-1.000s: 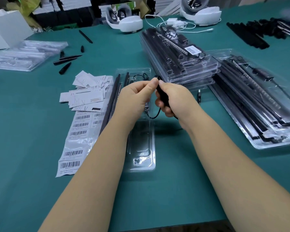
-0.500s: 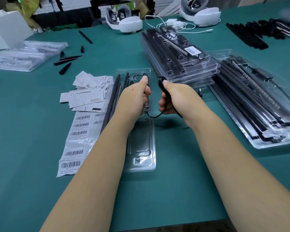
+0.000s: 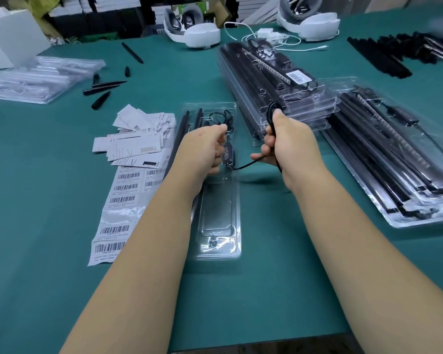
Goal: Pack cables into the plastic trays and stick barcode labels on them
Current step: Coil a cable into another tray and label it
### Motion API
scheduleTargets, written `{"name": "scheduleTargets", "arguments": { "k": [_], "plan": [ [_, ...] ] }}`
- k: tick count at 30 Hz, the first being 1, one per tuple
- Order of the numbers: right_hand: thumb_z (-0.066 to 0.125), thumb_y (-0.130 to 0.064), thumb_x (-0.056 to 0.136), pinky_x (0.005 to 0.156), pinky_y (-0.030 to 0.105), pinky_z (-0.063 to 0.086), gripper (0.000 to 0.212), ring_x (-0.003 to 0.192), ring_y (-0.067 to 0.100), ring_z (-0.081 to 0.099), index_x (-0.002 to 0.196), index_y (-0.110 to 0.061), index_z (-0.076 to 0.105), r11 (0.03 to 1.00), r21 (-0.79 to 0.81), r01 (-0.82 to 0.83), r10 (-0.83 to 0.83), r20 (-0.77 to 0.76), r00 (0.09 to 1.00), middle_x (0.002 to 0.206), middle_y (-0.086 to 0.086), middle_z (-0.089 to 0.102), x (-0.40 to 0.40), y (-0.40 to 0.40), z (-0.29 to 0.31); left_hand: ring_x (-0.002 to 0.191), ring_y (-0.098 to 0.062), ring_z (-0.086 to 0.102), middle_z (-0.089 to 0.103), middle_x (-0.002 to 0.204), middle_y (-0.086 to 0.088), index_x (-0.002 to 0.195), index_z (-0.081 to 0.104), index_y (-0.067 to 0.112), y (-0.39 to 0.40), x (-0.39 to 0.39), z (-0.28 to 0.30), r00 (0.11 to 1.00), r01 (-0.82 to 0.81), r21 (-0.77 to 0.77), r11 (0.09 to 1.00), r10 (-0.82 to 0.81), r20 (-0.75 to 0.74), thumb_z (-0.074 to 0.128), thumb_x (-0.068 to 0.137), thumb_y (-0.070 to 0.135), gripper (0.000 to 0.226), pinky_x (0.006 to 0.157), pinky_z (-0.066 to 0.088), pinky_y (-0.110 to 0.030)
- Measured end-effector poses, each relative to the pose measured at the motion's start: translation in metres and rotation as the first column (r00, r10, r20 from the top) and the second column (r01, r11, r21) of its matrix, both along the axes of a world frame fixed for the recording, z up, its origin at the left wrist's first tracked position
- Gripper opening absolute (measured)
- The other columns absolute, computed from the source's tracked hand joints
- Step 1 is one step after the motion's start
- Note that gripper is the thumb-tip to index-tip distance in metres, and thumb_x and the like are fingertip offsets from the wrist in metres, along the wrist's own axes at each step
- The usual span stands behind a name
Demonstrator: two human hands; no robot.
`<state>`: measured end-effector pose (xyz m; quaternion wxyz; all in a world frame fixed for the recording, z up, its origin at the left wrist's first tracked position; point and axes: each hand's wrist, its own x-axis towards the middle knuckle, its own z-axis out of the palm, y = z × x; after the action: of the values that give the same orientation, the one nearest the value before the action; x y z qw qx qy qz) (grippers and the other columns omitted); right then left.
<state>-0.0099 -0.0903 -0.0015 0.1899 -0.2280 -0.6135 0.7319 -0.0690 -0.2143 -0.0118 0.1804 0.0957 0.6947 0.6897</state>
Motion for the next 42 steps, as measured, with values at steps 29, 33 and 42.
{"name": "scheduleTargets", "arguments": {
  "k": [29, 33, 42],
  "plan": [
    [0.043, -0.035, 0.092, 0.076, 0.034, 0.045, 0.032, 0.09, 0.023, 0.056, 0.094, -0.009, 0.061, 0.434, 0.676, -0.596, 0.182, 0.582, 0.793, 0.094, 0.005, 0.063, 0.012, -0.003, -0.008, 0.09, -0.014, 0.055, 0.058, 0.086, 0.015, 0.093, 0.062, 0.034, -0.021, -0.008, -0.006, 0.837, -0.234, -0.75, 0.618, -0.264, -0.478, 0.05, 0.087, 0.033, 0.013, 0.077, 0.049, -0.033],
    [0.062, -0.047, 0.076, 0.057, 0.028, 0.039, 0.038, 0.062, 0.018, 0.05, 0.084, -0.009, 0.058, 0.399, 0.606, -0.688, 0.283, 0.633, 0.721, 0.072, 0.002, 0.058, 0.015, -0.001, -0.003, 0.091, -0.016, 0.055, 0.057, 0.086, 0.014, 0.093, 0.061, 0.034, -0.021, -0.007, -0.005, 0.835, -0.247, -0.752, 0.612, -0.259, -0.485, 0.048, 0.088, 0.032, 0.014, 0.07, 0.043, -0.03],
    [0.059, -0.013, 0.075, 0.047, 0.027, 0.04, 0.02, 0.054, 0.022, 0.048, 0.092, -0.006, 0.064, 0.485, 0.55, -0.679, 0.331, 0.603, 0.725, 0.06, 0.006, 0.051, 0.017, 0.007, -0.001, 0.064, -0.004, 0.05, 0.05, 0.062, 0.011, 0.097, 0.066, 0.033, -0.023, 0.0, 0.0, 0.798, -0.078, -0.601, 0.795, -0.312, -0.516, 0.058, 0.078, 0.021, 0.024, 0.058, 0.038, -0.021]
  ]
}}
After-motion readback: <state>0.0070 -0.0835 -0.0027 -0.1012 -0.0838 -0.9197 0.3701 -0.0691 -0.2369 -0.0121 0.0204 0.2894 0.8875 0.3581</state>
